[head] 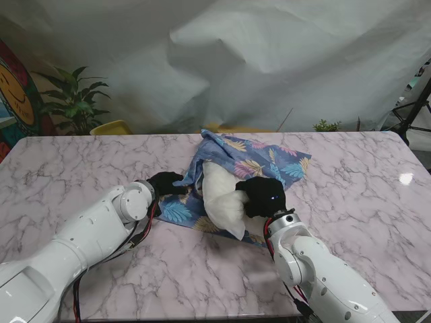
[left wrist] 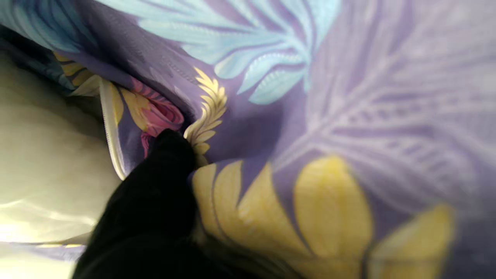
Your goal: Put a pillowcase on a pillow
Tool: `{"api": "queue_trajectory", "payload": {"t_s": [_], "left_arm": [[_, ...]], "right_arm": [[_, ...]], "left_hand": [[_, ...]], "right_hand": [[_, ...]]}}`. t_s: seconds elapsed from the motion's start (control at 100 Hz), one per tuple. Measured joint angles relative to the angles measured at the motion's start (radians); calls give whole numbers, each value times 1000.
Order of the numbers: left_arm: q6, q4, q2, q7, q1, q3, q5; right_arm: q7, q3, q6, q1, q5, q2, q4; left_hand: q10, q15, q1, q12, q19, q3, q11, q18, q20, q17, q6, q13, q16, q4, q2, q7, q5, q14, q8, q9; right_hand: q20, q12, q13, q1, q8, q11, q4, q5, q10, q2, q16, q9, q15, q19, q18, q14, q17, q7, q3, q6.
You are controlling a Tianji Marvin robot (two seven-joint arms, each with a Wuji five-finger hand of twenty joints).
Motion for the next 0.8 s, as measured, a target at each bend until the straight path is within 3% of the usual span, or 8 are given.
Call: {"api": "queue_trajectory", "payload": {"t_s": [0.09,0.15,0.2,0.24,0.29,0.43,0.63,0.8], "left_arm": [[18,-94,28,-15,54,-47,3],[24,-167,54,-53,87,-70,5],[20,-210,66,-76,114,-99,6],[7,-235,72,-81,135,-121,6],[-14,-260,77,-71,158,-137,6],[-64,-344,90,-42,229,-169,-11],[-157,-419,102,-65,279,-165,-39],[-219,-447,109,-74,298,-145,-94]], "right_arm": [[-12,-12,31,10,18,-4,11],[-34,-26,54,20,35,-9,27],[-64,-39,72,31,56,-16,43],[-91,-51,90,41,73,-23,59],[-119,-63,113,53,87,-34,77],[-181,-93,177,84,109,-64,114],[-231,-135,223,128,160,-102,155],[-236,-180,241,179,177,-118,210]], "left_hand": [[-6,-169,64,-17,-103,-206,-30,48,-1,-103,-32,-154,-49,1,98,83,-17,93,161,-77],[18,-313,64,-100,-148,-235,-139,76,-1,-135,-34,-224,-122,1,125,102,-18,184,238,-162],[60,-410,67,-245,-171,-254,-252,89,-1,-149,-33,-249,-183,1,137,111,-18,235,288,-222],[139,-451,76,-404,-180,-260,-381,100,-1,-136,-20,-245,-237,1,148,121,-31,251,322,-225],[204,-465,89,-565,-179,-259,-503,111,-4,-69,4,-175,-283,1,150,135,-53,281,357,-118],[237,-350,113,-636,-45,-261,-487,108,-37,114,39,30,-313,1,161,148,-67,248,408,184],[227,-131,114,-451,68,-262,-241,72,-52,179,75,113,-262,1,189,164,-79,161,460,245],[213,-52,127,-399,91,-254,-183,62,-52,189,146,128,-252,10,200,170,-79,145,467,254]], "right_hand": [[47,9,0,9,0,0,0,0,12,1,12,0,0,27,-3,0,11,11,0,1],[74,14,0,9,-13,0,0,0,20,10,25,0,0,34,-4,0,13,24,0,1],[95,16,0,9,-37,5,0,-4,26,22,36,0,0,34,-6,0,21,37,0,2],[109,18,0,9,-57,8,0,-4,29,29,47,0,0,41,-13,-4,25,45,0,3],[124,23,0,9,-74,9,0,-5,37,30,58,0,0,43,-16,-6,28,54,0,11],[149,25,11,9,-112,29,0,-6,49,38,82,0,0,59,-25,-13,40,78,0,13],[182,35,15,9,-125,45,0,-16,60,39,109,0,0,74,-28,-20,46,106,0,22],[200,47,25,11,-125,71,0,-16,69,39,131,1,97,94,-28,-23,51,139,0,23]]}}
